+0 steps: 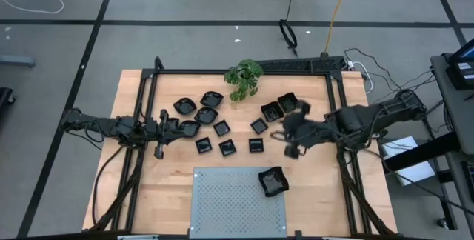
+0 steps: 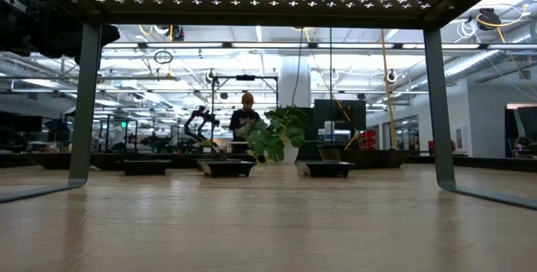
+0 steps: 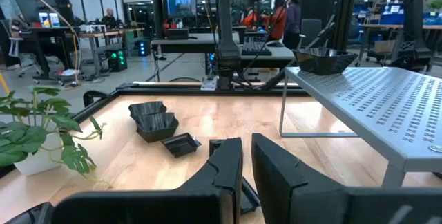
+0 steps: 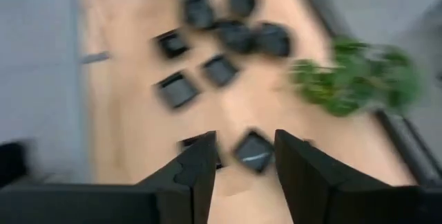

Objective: Pick & Place Mini shaped plates
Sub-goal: Stack the distorted square plate onto the stacked distorted square plate on the shelf

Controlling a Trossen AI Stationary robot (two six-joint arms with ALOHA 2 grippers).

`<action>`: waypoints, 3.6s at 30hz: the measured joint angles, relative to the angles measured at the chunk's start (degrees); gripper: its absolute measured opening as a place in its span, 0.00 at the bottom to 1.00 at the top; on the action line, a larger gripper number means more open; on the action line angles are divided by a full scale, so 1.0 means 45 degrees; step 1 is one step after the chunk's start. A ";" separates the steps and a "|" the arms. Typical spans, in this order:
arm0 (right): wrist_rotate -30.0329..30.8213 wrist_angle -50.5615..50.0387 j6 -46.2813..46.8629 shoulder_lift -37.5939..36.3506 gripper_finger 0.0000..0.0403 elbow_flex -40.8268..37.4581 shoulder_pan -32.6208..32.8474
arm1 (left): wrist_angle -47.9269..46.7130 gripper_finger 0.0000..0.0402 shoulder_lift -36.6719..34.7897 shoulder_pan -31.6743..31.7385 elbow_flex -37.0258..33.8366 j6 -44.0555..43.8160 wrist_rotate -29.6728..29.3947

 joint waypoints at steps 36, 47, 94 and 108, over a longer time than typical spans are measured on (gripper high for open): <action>-0.1282 0.6607 -0.0204 -0.2224 0.57 -0.9276 -0.9729 | 0.0002 0.09 0.0000 0.0000 0.0000 0.0000 0.0001; -0.3550 1.1059 -0.0264 -0.2122 0.57 -1.2008 -1.2127 | 0.0004 0.09 0.0000 0.0000 0.0000 0.0000 -0.0003; -0.6294 0.9015 -0.1744 0.1404 0.57 -0.9468 -1.4109 | 0.0004 0.09 0.0000 0.0000 0.0000 -0.0002 -0.0002; -0.5527 0.9400 -0.1831 0.1419 0.57 -1.0020 -1.3737 | 0.0004 0.09 0.0000 0.0000 0.0000 -0.0005 0.0001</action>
